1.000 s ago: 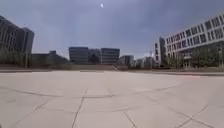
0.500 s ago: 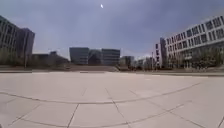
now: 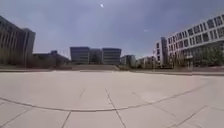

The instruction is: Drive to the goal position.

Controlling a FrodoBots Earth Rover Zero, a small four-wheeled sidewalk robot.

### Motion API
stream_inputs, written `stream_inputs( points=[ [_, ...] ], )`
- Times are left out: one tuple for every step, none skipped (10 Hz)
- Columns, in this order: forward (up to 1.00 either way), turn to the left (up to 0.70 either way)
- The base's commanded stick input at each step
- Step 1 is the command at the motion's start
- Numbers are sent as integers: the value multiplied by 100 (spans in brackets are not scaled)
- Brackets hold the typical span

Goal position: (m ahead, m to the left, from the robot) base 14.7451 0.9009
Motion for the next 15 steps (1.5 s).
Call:
stream_inputs(
  points=[
    [70,0],
    [70,0],
    [70,0],
    [70,0],
    [70,0],
    [70,0],
    [70,0],
    [70,0],
    [70,0],
    [70,0],
    [70,0],
    [70,0],
    [70,0],
    [70,0],
    [70,0]
  ],
)
